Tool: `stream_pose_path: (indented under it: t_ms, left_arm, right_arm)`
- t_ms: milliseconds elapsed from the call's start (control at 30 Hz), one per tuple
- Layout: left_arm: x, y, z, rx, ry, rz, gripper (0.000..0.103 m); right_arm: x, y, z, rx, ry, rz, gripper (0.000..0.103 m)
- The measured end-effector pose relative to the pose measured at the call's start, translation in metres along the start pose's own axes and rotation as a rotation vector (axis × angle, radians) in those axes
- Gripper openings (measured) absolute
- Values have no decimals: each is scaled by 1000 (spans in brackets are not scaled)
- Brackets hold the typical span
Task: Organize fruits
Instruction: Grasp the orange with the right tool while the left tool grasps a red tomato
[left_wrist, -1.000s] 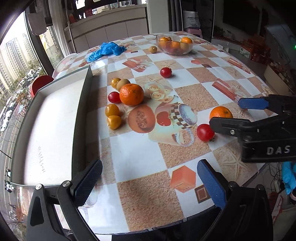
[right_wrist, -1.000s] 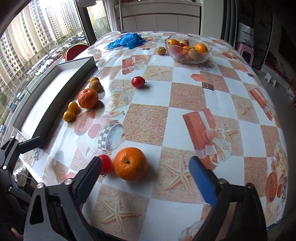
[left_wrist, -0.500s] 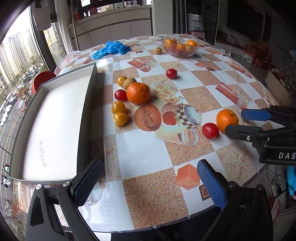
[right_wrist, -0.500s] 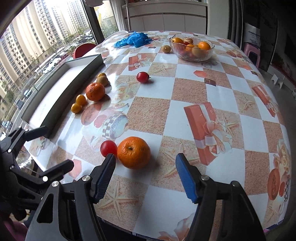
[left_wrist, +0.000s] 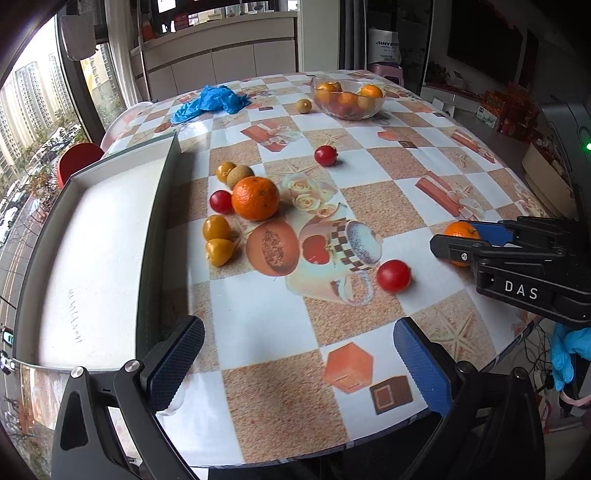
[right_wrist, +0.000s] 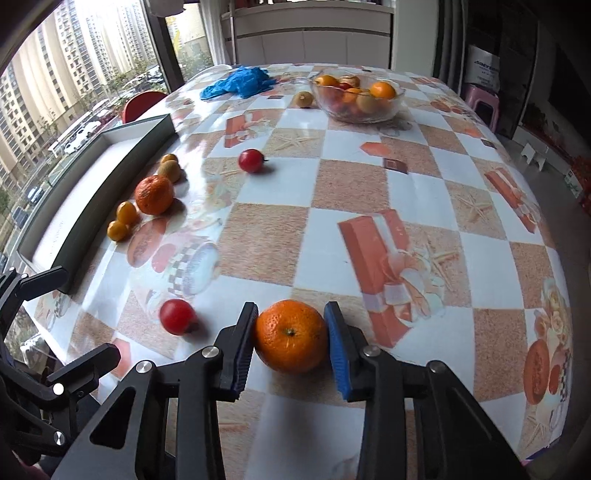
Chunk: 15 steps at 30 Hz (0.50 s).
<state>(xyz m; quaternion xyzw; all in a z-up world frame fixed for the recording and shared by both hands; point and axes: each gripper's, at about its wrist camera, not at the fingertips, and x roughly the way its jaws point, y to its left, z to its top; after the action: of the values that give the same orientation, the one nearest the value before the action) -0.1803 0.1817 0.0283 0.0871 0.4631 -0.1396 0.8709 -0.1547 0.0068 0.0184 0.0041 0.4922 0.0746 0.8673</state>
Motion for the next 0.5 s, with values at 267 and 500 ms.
stream_pose_path:
  t_ms: [267,500]
  left_arm:
    - [29,-44,19,67,28,18,100]
    - [34,-45,26,18,50,-43,48]
  right_arm:
    - [-15,-41,-15,70,-6,-64,40]
    - [-13,-41,-16,71,-12,-67,40]
